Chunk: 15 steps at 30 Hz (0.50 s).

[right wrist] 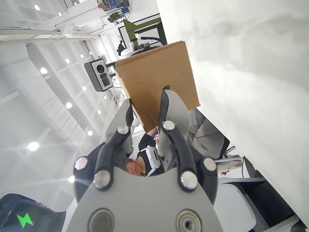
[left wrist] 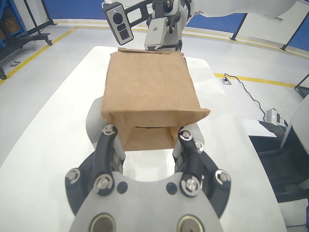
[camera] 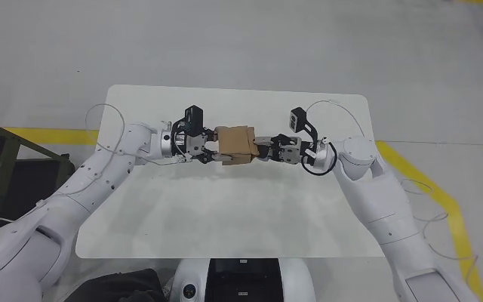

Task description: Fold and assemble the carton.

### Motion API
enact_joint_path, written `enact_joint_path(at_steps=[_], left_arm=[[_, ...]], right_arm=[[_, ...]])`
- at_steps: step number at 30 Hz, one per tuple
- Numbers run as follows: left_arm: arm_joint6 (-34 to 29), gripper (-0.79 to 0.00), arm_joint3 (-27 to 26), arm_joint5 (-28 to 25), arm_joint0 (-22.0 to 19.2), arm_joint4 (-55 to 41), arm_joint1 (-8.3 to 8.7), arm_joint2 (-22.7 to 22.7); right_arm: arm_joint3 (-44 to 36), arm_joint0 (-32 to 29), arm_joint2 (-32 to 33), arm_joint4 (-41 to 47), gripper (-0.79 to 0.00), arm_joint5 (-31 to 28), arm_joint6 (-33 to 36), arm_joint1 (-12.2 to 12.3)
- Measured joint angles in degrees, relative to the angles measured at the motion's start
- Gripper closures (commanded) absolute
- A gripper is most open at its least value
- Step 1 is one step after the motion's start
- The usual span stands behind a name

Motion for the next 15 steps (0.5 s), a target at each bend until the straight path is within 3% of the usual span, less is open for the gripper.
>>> enact_joint_path(at_steps=[15], left_arm=[[1.44,-0.342,-0.49,0.00,1.24,-0.38,0.10,-1.73]], right_arm=[[1.08,-0.10,0.02,2.88,-0.092,-1.38,-0.79,-0.09]])
